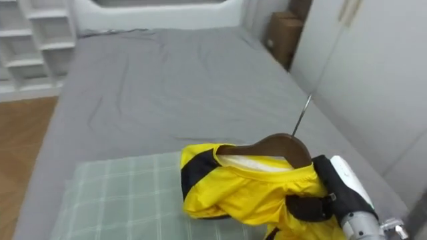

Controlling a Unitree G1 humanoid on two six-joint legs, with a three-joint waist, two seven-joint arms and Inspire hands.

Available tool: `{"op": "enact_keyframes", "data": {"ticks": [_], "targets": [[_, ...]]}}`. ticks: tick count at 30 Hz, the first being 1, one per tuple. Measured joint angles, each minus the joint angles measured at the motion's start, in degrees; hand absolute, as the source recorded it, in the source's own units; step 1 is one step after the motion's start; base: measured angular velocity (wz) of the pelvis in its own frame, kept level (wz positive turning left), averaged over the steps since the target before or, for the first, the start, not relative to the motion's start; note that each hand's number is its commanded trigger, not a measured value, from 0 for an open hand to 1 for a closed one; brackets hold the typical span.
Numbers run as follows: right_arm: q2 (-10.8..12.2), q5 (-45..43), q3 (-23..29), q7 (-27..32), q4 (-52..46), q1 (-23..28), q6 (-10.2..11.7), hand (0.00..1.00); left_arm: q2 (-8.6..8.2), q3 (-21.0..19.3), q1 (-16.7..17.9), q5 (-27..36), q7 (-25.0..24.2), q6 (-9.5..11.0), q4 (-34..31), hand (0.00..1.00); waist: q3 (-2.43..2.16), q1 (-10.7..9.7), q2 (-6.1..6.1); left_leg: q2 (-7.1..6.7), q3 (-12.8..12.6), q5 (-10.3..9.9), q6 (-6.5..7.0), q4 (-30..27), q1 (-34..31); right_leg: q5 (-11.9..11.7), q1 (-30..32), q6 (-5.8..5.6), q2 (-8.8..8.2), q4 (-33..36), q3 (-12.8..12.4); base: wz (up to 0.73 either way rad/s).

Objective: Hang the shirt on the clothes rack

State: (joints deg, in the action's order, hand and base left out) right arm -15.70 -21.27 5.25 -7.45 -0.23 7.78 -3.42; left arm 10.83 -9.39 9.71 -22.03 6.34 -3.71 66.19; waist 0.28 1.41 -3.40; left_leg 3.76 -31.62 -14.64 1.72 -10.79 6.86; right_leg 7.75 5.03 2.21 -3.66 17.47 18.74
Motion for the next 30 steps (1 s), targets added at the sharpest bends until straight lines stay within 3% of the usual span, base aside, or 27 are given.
{"op": "enact_keyframes", "data": {"ticks": [3, 6, 7, 9, 10, 11, 12, 13, 14, 15, 16, 18, 19, 21, 23, 25, 26, 29, 30], "targets": [[0.38, 0.21, 0.1, 0.23, -0.21, 0.52, 0.0, 1.0, -0.12, 1.62, -2.36, -0.08, 2.16, 0.0, -1.6, 0.0, 0.09, -3.15, -0.31, 0.82, -2.94, -0.53, -0.92, -0.1, 1.29, 0.11, 0.2, 0.46, 1.13, -0.03, -1.04, -0.43], [0.55, 0.92, 0.1, 0.24, -1.01, 0.71, 0.05, 1.0, -0.09, 1.66, -2.67, -0.12, 2.76, -0.25, -4.27, 0.0, 0.0, -4.35, -0.51, 2.01, -5.01, -1.53, -2.05, -2.06, 1.81, 0.86, 0.59, 1.43, 1.99, 0.33, -1.22, -0.46], [0.66, 0.93, 0.09, 0.23, -1.31, 0.71, 0.05, 1.0, -0.15, 1.67, -2.87, -0.15, 3.39, -1.06, -5.92, 0.0, -0.34, -4.39, -0.9, 3.36, -6.59, -2.6, -2.77, -4.34, 1.68, 1.23, 0.82, 2.05, 2.81, 0.64, -1.33, -0.71], [0.93, 1.08, -0.14, 0.23, -1.41, 0.72, 0.03, 1.0, 0.07, 1.67, -2.58, -0.01, 4.61, -1.95, -7.15, 0.0, -0.34, -4.19, -1.27, 6.52, -7.88, -4.16, -3.84, -12.12, 0.36, 2.23, 0.86, 3.11, 3.73, 1.58, -2.03, -0.71], [0.83, 1.05, -0.43, 0.21, -1.62, 0.72, 0.02, 1.0, 0.04, 1.69, -1.98, 0.12, 5.26, -2.95, -7.16, 0.0, -0.32, -3.96, -1.45, 8.82, -7.55, -4.09, -3.99, -19.94, -1.39, 2.84, 0.87, 3.69, 4.38, 2.52, -3.69, -0.89], [0.47, 1.05, -0.45, 0.33, -2.47, 0.69, 0.08, 1.0, -0.21, 1.66, -1.23, 0.12, 5.54, -3.52, -7.19, 0.0, -0.05, -3.06, -0.54, 11.63, -6.71, -3.69, -4.11, -27.07, -2.91, 3.46, 0.84, 4.36, 5.6, 3.4, -5.47, -1.07], [0.45, 1.21, -0.8, 0.83, -2.63, 0.67, 0.39, 1.0, 0.0, 1.61, -0.8, 0.16, 5.68, -4.06, -7.19, 0.0, 0.2, -2.75, -0.07, 13.56, -4.49, -2.33, -4.38, -32.44, -4.53, 3.92, 0.66, 4.98, 6.75, 3.95, -7.16, -0.88], [0.46, 1.25, -1.28, 1.05, -2.61, 0.69, 0.37, 1.0, 0.21, 1.55, -0.59, 0.15, 5.94, -4.4, -7.2, 0.0, 0.27, -2.67, 0.04, 13.92, -3.25, -1.22, -4.28, -34.49, -5.42, 4.12, 0.7, 5.3, 7.03, 4.26, -8.15, -0.79], [0.48, 1.24, -2.6, 1.06, -2.61, 0.68, 0.37, 1.0, 0.4, 1.25, 0.15, 0.12, 6.59, -4.87, -7.23, 0.0, 0.28, -2.51, 0.01, 13.87, -0.4, 1.74, -3.91, -37.49, -6.86, 4.2, 0.68, 5.62, 7.97, 4.35, -11.51, -0.7], [0.47, 1.23, -3.4, 1.07, -2.61, 0.67, 0.37, 1.0, 0.33, 0.88, 0.66, 0.12, 7.01, -5.06, -7.23, 0.0, 0.25, -2.47, -0.12, 13.37, 1.01, 3.19, -3.79, -38.37, -7.62, 4.26, 0.5, 5.78, 8.24, 4.27, -13.22, -1.02], [0.46, 1.25, -4.58, 1.03, -2.61, 0.65, 0.36, 1.0, 0.09, 0.59, 1.62, 0.19, 7.93, -5.45, -7.1, 0.0, 0.57, -2.24, -0.77, 11.99, 4.39, 3.0, -3.75, -38.06, -8.91, 4.11, 0.06, 6.22, 8.52, 4.15, -16.34, -1.16], [0.42, 1.79, -6.11, 1.03, -1.92, 0.59, 0.17, 1.0, -0.05, 0.64, 2.54, 0.59, 9.56, -6.46, -7.08, 0.0, 0.76, -1.58, -1.15, 7.95, 10.74, 0.98, -4.29, -32.25, -11.11, 3.19, 0.07, 6.68, 8.98, 3.51, -21.73, -1.28], [0.42, 1.98, -6.45, 1.03, -1.66, 0.55, 0.21, 1.0, -0.13, 0.64, 2.73, 0.62, 10.04, -6.75, -7.08, 0.0, 0.83, -1.57, -1.34, 6.89, 12.8, 0.9, -4.43, -30.08, -11.9, 2.85, 0.08, 6.66, 9.16, 3.19, -23.04, -1.18], [-0.16, 2.69, -8.18, 1.05, -0.75, 0.29, 0.11, 1.0, -0.72, 0.55, 3.9, 0.61, 11.92, -7.66, -7.12, 0.0, 0.78, -0.91, -1.27, 3.53, 20.64, 0.95, -4.87, -19.67, -13.83, 1.61, 0.23, 6.77, 10.73, 2.02, -29.17, -1.35], [-0.51, 2.66, -9.09, 1.01, -0.7, 0.3, 0.07, 1.0, -0.76, -0.47, 4.46, 0.61, 12.24, -8.17, -7.11, 0.0, 0.72, -0.79, -0.96, 2.95, 24.36, 1.73, -5.9, -12.55, -14.4, 0.8, 0.08, 6.74, 12.25, 1.4, -33.27, -1.23], [-0.5, 2.72, -9.03, 1.29, -0.69, 0.2, 0.07, 1.0, -0.76, -0.77, 4.45, 0.61, 13.52, -8.35, -7.13, 0.0, 0.74, -1.25, -0.47, 2.48, 27.31, 3.18, -6.4, -7.35, -14.71, 0.11, 0.1, 6.79, 13.05, 1.14, -34.85, -0.98], [-0.59, 2.74, -8.8, 1.55, -0.49, 0.23, 0.07, 1.0, -0.86, -0.75, 4.45, 0.65, 14.43, -8.34, -7.52, 0.0, 0.49, -2.14, 0.24, 2.37, 27.93, 4.4, -6.53, -4.7, -14.42, 0.19, 0.07, 6.63, 13.87, 1.11, -36.02, -0.74], [-0.56, 2.39, -8.36, 1.7, -0.37, 0.22, 0.03, 1.0, -1.11, -0.73, 4.03, 3.05, 17.6, -8.35, -10.83, 0.0, 0.23, -3.34, 0.28, 1.36, 28.22, 9.17, -6.17, -1.51, -12.4, 0.57, 0.11, 5.78, 14.51, 1.16, -38.9, -0.5], [-0.67, 2.26, -8.3, 1.7, -0.42, 0.21, -0.05, 1.0, -1.29, -0.72, 3.78, 3.64, 18.33, -8.34, -11.45, 0.0, 0.22, -3.46, 0.19, 1.22, 27.75, 9.55, -6.16, -1.01, -12.07, 0.57, 0.1, 5.53, 14.34, 1.0, -39.23, -0.28]]}}
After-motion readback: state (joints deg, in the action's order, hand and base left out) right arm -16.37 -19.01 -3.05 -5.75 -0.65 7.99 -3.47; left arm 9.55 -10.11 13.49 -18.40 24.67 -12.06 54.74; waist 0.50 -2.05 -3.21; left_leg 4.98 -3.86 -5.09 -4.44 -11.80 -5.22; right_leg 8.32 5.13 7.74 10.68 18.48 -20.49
